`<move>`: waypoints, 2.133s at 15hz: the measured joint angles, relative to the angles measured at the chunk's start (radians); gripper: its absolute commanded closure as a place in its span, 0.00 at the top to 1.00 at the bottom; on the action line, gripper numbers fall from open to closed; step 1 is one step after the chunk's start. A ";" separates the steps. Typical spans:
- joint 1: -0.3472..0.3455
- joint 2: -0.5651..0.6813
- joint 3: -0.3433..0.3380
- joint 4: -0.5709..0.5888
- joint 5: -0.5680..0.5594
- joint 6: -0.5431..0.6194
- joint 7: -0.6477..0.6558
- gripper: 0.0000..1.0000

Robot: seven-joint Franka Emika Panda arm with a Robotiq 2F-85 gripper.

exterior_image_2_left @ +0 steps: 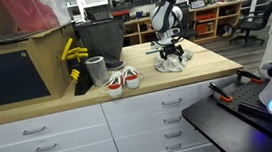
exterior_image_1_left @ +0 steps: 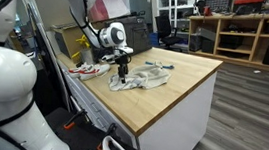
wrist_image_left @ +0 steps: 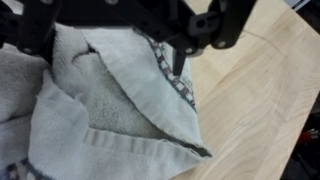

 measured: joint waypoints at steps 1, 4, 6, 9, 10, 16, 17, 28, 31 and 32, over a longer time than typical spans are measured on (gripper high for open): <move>-0.002 -0.004 0.000 -0.004 -0.001 -0.001 0.000 1.00; -0.009 -0.025 -0.001 -0.017 -0.022 0.000 0.000 1.00; -0.015 -0.041 -0.002 -0.027 -0.039 0.000 0.000 1.00; -0.025 -0.057 -0.002 -0.042 -0.065 0.000 0.000 1.00; -0.027 -0.060 -0.002 -0.047 -0.068 0.001 0.000 1.00; -0.041 -0.079 0.003 -0.095 -0.068 0.134 0.000 1.00; -0.042 -0.082 0.003 -0.106 -0.068 0.155 0.000 1.00; -0.105 -0.192 0.011 -0.198 -0.007 0.146 -0.136 1.00; -0.104 -0.188 0.027 -0.199 -0.008 0.083 -0.160 1.00; -0.103 -0.183 0.033 -0.198 -0.011 0.071 -0.160 1.00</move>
